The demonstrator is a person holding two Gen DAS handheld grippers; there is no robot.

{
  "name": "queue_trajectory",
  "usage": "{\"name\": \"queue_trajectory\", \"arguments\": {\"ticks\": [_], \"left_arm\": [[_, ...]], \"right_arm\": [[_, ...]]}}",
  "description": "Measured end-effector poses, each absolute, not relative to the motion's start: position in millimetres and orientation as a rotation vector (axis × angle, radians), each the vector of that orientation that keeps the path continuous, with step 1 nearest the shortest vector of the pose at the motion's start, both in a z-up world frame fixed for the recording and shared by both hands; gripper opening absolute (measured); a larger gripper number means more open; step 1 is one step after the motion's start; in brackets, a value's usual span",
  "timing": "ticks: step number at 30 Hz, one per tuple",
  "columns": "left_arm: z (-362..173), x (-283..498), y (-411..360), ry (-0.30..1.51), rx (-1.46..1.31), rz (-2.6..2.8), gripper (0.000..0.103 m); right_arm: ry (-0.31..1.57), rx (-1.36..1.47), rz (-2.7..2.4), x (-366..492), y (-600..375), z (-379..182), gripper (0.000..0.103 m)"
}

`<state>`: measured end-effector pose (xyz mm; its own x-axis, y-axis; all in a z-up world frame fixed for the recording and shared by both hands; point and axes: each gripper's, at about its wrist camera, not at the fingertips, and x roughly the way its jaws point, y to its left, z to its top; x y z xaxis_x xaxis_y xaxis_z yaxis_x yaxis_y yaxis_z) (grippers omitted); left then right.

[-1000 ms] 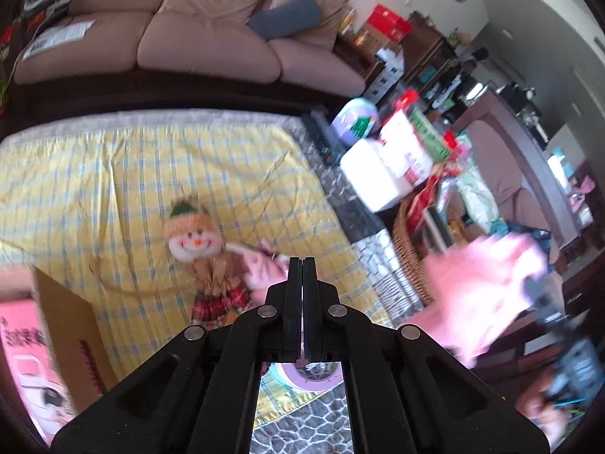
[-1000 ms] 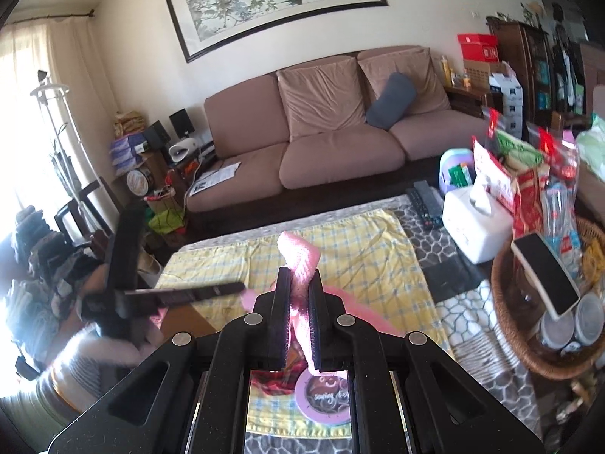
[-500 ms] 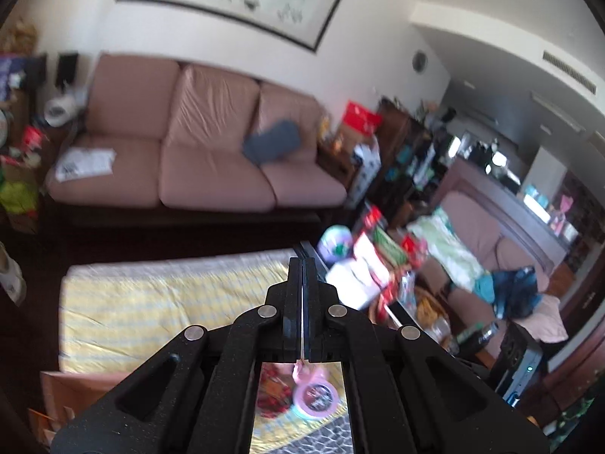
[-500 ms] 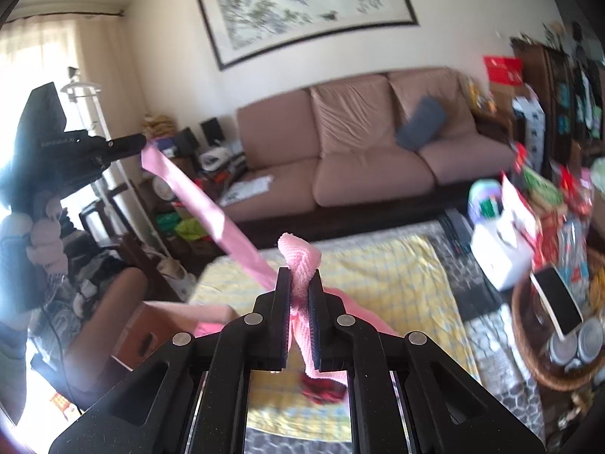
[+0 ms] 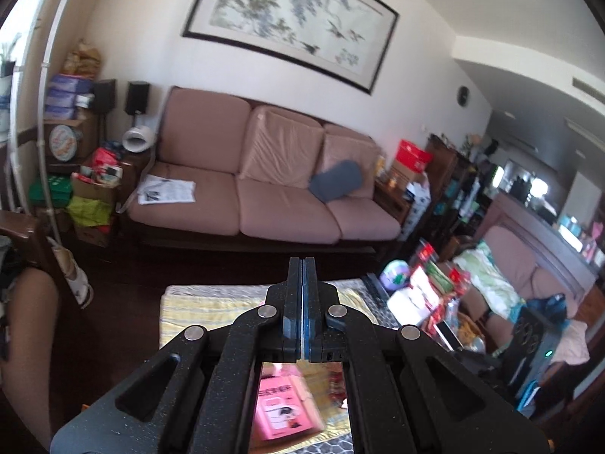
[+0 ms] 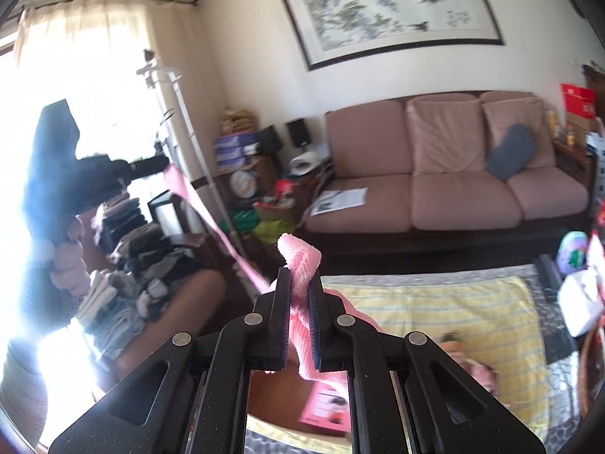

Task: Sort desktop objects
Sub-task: 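Lift the pink fabric bag with the right tool and carry it to the cardboard box, then lower the pink fabric bag into the cardboard box and open the right tool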

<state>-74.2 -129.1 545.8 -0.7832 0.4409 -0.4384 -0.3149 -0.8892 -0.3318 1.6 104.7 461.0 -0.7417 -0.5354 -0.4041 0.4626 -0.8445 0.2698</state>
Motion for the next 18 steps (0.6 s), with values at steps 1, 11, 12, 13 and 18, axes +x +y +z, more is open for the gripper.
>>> {"name": "queue_trajectory", "arguments": {"ticks": [1, 11, 12, 13, 18], "left_arm": [[548.5, -71.3, -139.1, -0.347, -0.715, 2.618, 0.0], [534.6, -63.2, -222.2, -0.369, -0.743, 2.639, 0.0], [526.4, -67.7, -221.6, -0.365, -0.771, 2.633, 0.0], [515.7, -72.2, -220.4, -0.36, -0.801, 2.625, 0.0], [459.5, -88.2, -199.4, -0.363, -0.925, 2.564, 0.0]], "right_arm": [[-0.199, 0.65, -2.493, -0.9, 91.4, 459.2, 0.008], [-0.187, 0.752, -2.401, -34.8, 10.7, 414.6, 0.008], [-0.185, 0.762, -2.396, -37.7, 5.7, 410.0, 0.008], [-0.185, 0.774, -2.389, -40.8, 0.9, 404.4, 0.008], [-0.191, 0.848, -2.359, -53.6, -12.2, 367.8, 0.008]]}}
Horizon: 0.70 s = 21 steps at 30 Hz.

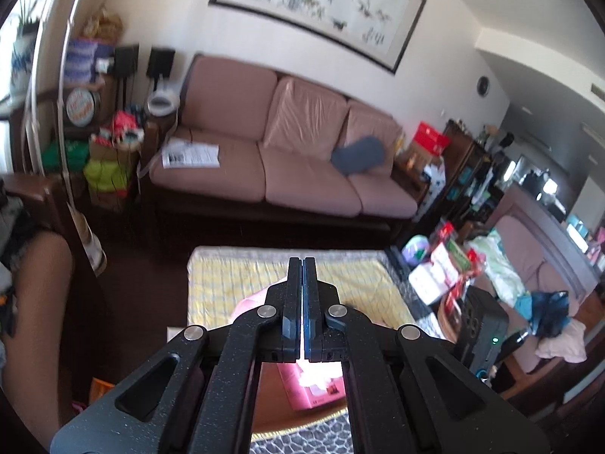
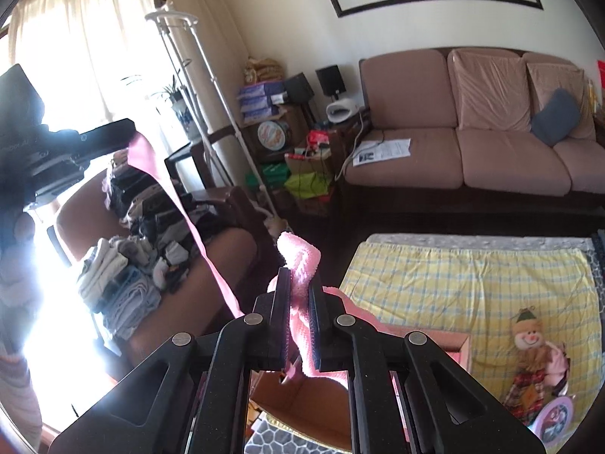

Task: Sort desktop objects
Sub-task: 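Lower the pink fabric bag into the cardboard box and open the right tool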

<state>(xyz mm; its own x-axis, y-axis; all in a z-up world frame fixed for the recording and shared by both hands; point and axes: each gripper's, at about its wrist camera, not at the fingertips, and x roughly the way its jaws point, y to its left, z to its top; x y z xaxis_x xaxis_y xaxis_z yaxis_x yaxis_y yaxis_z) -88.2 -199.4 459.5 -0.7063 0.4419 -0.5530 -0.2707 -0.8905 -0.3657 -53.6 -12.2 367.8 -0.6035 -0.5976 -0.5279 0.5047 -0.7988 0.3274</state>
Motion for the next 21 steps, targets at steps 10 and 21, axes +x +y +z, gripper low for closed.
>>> {"name": "queue_trajectory", "arguments": {"ticks": [10, 21], "left_arm": [[343.6, -111.7, -158.9, -0.434, -1.18, 2.445, 0.0], [211.9, -125.9, -157.7, -0.41, -1.53, 2.339, 0.016]], "right_arm": [[-0.252, 1.078, -2.296, -90.8, -27.1, 258.8, 0.01], [-0.141, 1.223, -2.312, -100.7, -28.8, 206.2, 0.042]]}}
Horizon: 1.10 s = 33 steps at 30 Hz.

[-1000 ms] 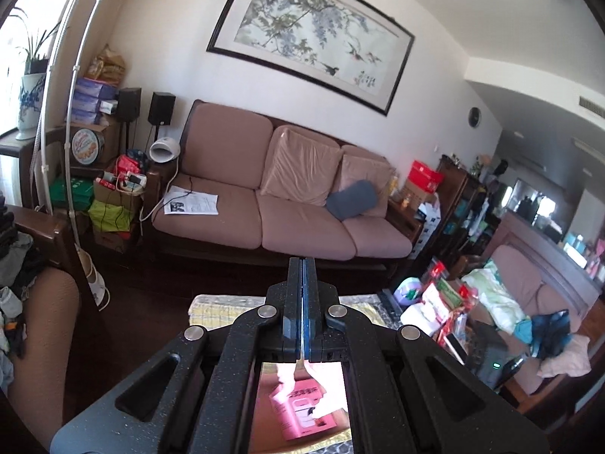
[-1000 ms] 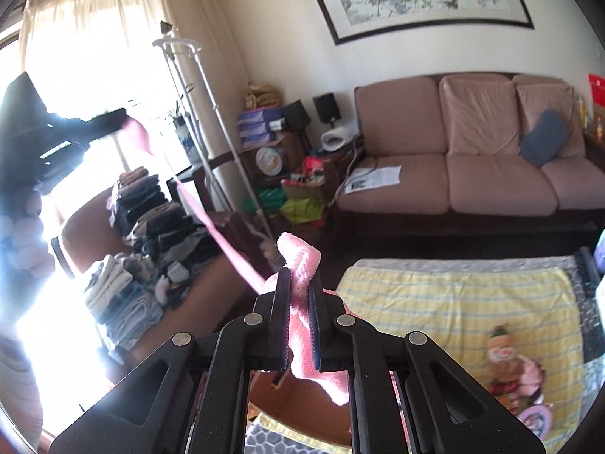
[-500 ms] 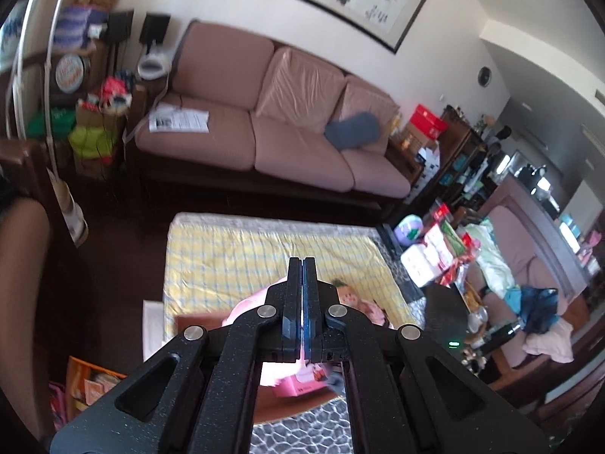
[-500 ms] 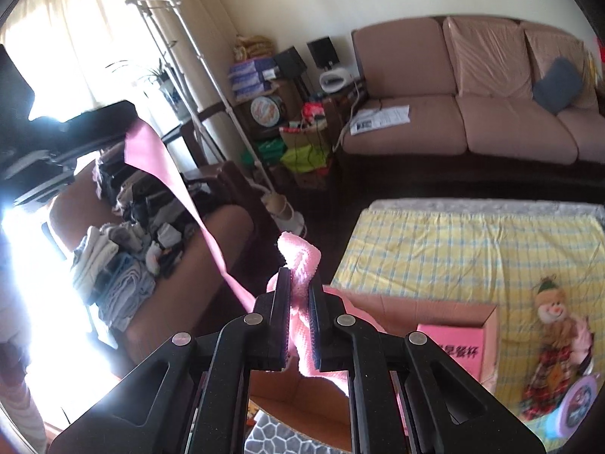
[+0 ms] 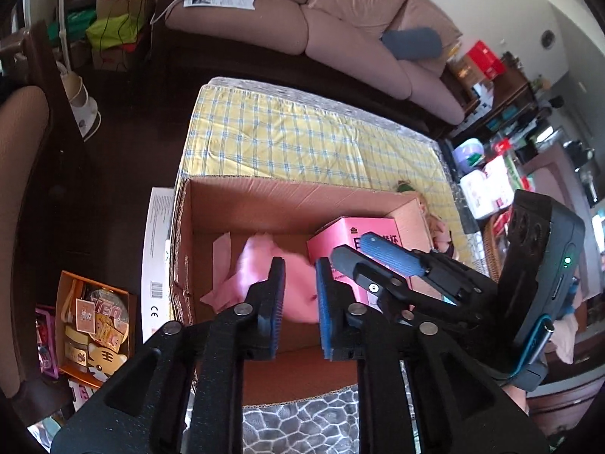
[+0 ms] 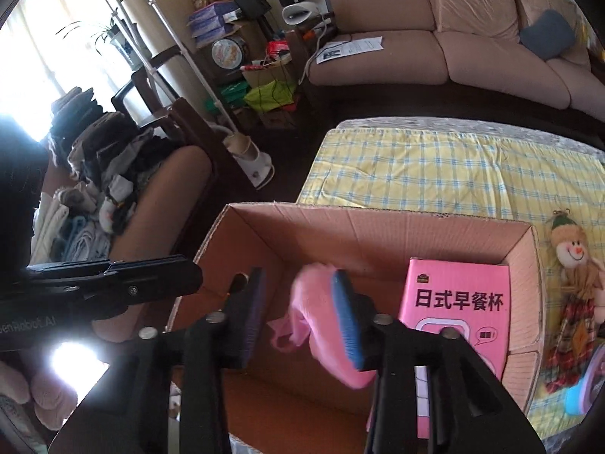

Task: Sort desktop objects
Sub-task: 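Lower the pink fabric bag into the cardboard box and open the right tool, then move the right tool back toward the snowman doll and tin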

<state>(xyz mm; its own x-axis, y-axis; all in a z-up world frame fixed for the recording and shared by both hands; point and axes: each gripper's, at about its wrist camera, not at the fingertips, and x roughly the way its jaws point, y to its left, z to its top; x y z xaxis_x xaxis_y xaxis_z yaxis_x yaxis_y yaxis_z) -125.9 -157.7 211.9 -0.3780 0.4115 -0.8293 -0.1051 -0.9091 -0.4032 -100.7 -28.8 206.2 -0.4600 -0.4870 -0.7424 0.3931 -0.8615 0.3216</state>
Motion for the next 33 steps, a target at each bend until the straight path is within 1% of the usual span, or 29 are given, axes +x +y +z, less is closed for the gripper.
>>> {"name": "queue_trajectory", "arguments": {"ticks": [5, 7, 8, 9, 11, 13, 14, 15, 16, 18, 22, 26, 33], "left_arm": [[231.2, -125.8, -154.6, -0.388, -1.486, 2.361, 0.017], [239.8, -123.0, -151.0, -0.37, -1.465, 2.372, 0.023], [242.2, -124.2, -150.2, -0.362, -1.458, 2.374, 0.023], [246.0, -125.5, -148.7, -0.349, -1.453, 2.377, 0.028], [250.4, -123.8, -141.0, -0.31, -1.438, 2.385, 0.04], [253.1, -121.2, -130.0, -0.284, -1.422, 2.373, 0.057], [254.4, -119.8, -122.6, -0.276, -1.417, 2.361, 0.062], [256.1, -118.0, -117.2, -0.274, -1.412, 2.354, 0.073], [258.0, -116.3, -109.9, -0.27, -1.406, 2.344, 0.086], [264.0, -112.2, -95.7, -0.26, -1.385, 2.338, 0.098], [276.5, -107.1, -58.0, -0.167, -1.349, 2.351, 0.1], [279.0, -108.6, -15.6, -0.11, -1.334, 2.326, 0.102], [259.3, -124.7, 71.1, -0.058, -1.363, 2.262, 0.103]], "right_arm": [[-0.169, 1.197, -2.333, -101.6, -16.7, 215.9, 0.042], [-0.173, 1.184, -2.341, -100.8, -13.1, 221.7, 0.043], [-0.171, 1.177, -2.346, -99.7, -11.4, 224.8, 0.043], [-0.166, 1.171, -2.352, -97.6, -8.3, 227.8, 0.046], [-0.152, 1.161, -2.368, -93.5, -0.8, 234.2, 0.055], [-0.122, 1.147, -2.406, -88.4, 9.6, 241.0, 0.075], [-0.105, 1.141, -2.428, -85.5, 15.9, 243.7, 0.079], [-0.081, 1.14, -2.446, -82.9, 23.4, 247.3, 0.086], [-0.056, 1.145, -2.463, -81.2, 31.0, 250.2, 0.089], [-0.015, 1.144, -2.504, -76.9, 49.1, 256.2, 0.093], [-0.04, 1.135, -2.568, -69.8, 99.9, 265.7, 0.097], [-0.071, 1.137, -2.65, -63.3, 163.2, 273.4, 0.097], [-0.164, 1.191, -2.77, -61.1, 271.7, 261.7, 0.097]]}}
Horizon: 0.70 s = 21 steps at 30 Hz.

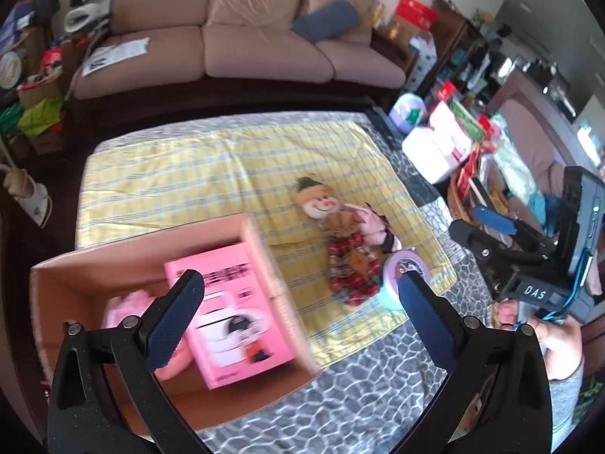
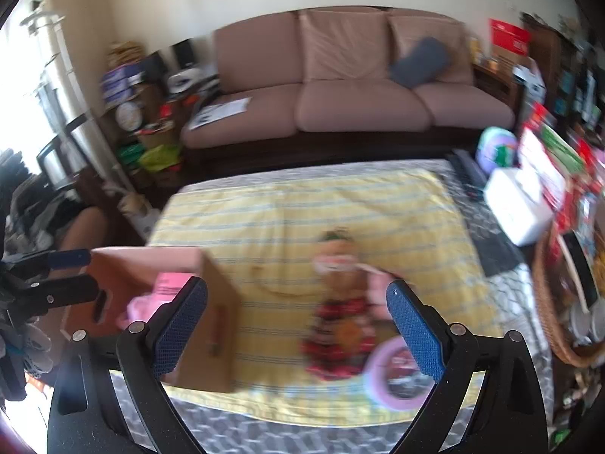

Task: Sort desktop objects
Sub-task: 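Move the right tool back toward the snowman doll and tin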

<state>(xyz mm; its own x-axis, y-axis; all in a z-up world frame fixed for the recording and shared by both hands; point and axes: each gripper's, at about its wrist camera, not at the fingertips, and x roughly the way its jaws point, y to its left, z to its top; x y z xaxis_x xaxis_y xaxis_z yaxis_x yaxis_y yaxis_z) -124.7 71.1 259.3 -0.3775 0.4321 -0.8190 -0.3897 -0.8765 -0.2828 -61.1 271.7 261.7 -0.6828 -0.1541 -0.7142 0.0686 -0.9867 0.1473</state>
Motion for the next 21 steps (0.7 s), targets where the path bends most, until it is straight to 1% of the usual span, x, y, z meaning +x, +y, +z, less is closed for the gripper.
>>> {"name": "queue_trajectory", "arguments": {"ticks": [3, 7, 9, 11, 12, 13, 14, 15, 21], "left_arm": [[240.9, -135.2, 115.9, -0.019, -1.397, 2.222, 0.103], [211.6, -151.7, 164.5, -0.018, -1.464, 2.179, 0.103], [195.5, -161.0, 189.8, 0.004, -1.49, 2.168, 0.102], [176.5, -171.3, 214.4, 0.017, -1.525, 2.15, 0.1], [167.8, -175.8, 223.8, 0.02, -1.541, 2.136, 0.095], [158.6, -180.5, 233.2, 0.027, -1.558, 2.127, 0.083], [148.9, -186.4, 245.0, 0.049, -1.574, 2.121, 0.075], [140.1, -191.9, 256.4, 0.079, -1.584, 2.117, 0.065], [104.1, -216.0, 301.8, 0.146, -1.589, 2.089, 0.065]], "right_arm": [[-0.183, 1.252, -2.791, -65.9, 312.4, 242.3, 0.097], [-0.243, 1.33, -2.786, -74.1, 353.4, 207.9, 0.097], [-0.301, 1.351, -2.773, -77.5, 373.7, 188.4, 0.095], [-0.339, 1.367, -2.76, -81.2, 387.5, 170.2, 0.089], [-0.351, 1.38, -2.751, -84.1, 392.9, 160.8, 0.083], [-0.359, 1.392, -2.741, -87.3, 397.3, 151.8, 0.073], [-0.363, 1.405, -2.732, -90.9, 401.8, 144.7, 0.061], [-0.368, 1.415, -2.719, -95.5, 405.7, 137.4, 0.058], [-0.358, 1.43, -2.659, -120.5, 416.8, 108.9, 0.057]]}}
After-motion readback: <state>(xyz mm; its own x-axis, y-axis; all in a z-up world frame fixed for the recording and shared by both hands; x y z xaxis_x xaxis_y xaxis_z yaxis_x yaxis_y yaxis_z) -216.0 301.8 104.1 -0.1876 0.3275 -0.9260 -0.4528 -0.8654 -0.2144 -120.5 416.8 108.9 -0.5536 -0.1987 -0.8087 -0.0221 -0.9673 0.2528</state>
